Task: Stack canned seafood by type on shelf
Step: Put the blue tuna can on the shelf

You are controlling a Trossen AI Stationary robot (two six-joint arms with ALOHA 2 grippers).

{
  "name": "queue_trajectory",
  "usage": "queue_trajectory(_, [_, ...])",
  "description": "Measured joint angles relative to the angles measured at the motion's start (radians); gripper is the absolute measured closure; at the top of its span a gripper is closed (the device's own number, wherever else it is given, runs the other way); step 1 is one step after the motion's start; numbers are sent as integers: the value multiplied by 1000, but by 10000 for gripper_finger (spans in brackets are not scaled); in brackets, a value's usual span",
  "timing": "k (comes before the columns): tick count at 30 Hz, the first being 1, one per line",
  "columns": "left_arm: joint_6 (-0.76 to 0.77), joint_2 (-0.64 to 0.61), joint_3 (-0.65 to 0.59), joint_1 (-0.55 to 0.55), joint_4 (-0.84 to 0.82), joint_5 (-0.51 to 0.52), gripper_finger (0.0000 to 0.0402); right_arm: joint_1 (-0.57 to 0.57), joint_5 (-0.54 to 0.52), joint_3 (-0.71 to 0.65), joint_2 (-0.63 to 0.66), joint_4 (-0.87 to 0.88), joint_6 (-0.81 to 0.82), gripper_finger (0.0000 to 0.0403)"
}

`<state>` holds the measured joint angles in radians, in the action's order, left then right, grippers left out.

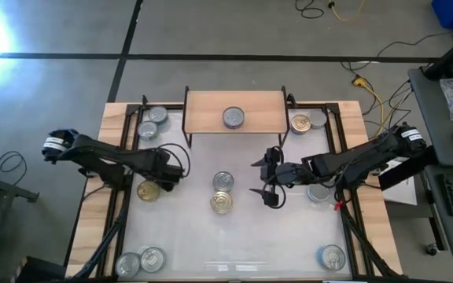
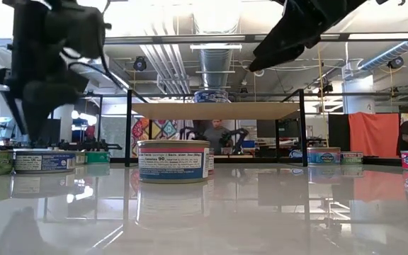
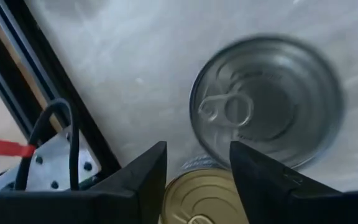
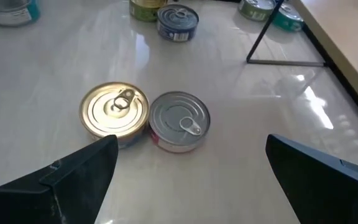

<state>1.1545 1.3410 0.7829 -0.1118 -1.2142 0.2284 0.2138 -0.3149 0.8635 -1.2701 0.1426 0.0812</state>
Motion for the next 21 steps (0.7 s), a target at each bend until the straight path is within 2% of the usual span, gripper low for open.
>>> queue_trajectory(4, [-9, 46, -9, -10, 25, -19, 244, 0, 0, 0, 0, 8, 14, 3])
queue_trajectory(12, [-89, 142, 8, -48, 142, -131, 245, 0, 4, 0, -1, 9, 32, 3])
queue_trajectory(16, [-142, 198, 86, -72, 164, -130, 245, 0, 4, 0, -1, 9, 32, 3])
queue_trajectory(21, [-255, 255, 224, -112, 248, -81, 245, 0, 4, 0, -1, 9, 32, 3])
